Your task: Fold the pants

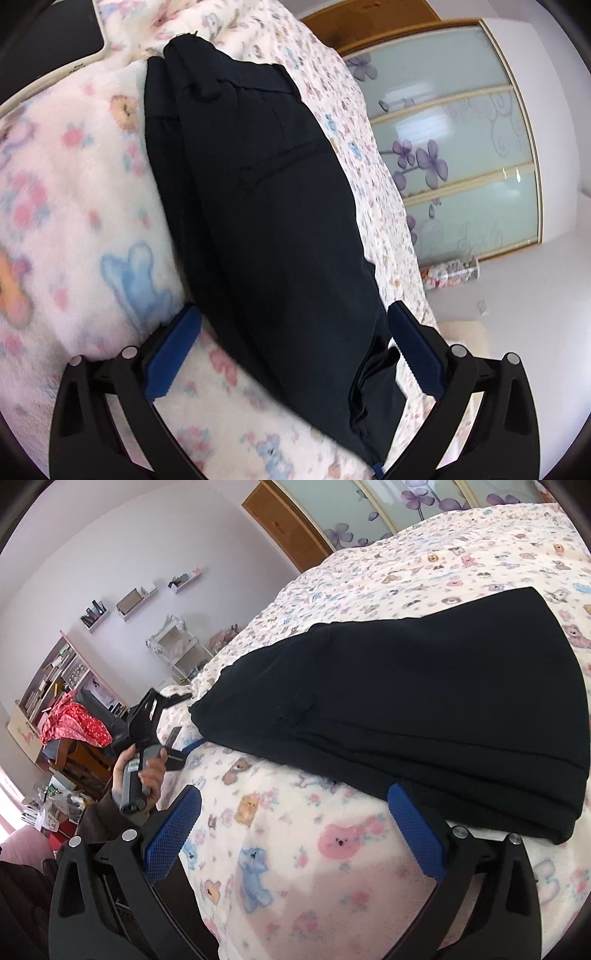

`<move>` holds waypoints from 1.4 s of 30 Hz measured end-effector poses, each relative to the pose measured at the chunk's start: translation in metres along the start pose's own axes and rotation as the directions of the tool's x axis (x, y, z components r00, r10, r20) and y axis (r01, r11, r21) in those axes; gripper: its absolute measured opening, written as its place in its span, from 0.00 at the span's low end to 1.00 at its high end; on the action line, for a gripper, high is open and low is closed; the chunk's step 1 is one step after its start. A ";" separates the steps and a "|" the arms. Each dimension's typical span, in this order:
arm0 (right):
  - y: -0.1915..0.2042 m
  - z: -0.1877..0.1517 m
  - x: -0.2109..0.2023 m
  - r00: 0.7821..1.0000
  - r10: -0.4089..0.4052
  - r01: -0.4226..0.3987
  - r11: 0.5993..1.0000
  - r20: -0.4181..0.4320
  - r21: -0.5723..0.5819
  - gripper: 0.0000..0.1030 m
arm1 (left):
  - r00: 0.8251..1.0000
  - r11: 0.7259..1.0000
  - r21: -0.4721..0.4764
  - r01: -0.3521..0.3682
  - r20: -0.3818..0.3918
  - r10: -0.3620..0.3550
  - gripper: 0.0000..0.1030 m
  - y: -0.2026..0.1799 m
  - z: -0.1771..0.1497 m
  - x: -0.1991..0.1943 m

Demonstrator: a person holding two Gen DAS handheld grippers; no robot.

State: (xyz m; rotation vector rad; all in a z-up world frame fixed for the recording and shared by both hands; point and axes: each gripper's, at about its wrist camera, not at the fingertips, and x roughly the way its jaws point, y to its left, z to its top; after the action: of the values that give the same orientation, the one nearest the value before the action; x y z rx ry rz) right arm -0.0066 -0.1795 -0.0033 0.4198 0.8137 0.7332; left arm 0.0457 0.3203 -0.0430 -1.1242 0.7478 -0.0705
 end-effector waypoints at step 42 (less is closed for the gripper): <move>-0.060 0.015 -0.091 0.931 -0.150 0.052 0.957 0.332 0.286 0.99 | 0.915 0.461 0.791 -0.401 0.366 0.168 0.14 -0.272 -0.116 0.039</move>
State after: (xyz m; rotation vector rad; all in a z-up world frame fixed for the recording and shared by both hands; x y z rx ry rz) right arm -0.0116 -0.2879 0.0160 0.7298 0.5923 0.4294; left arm 0.0927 0.0891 0.1385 -0.0058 0.5501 -0.0093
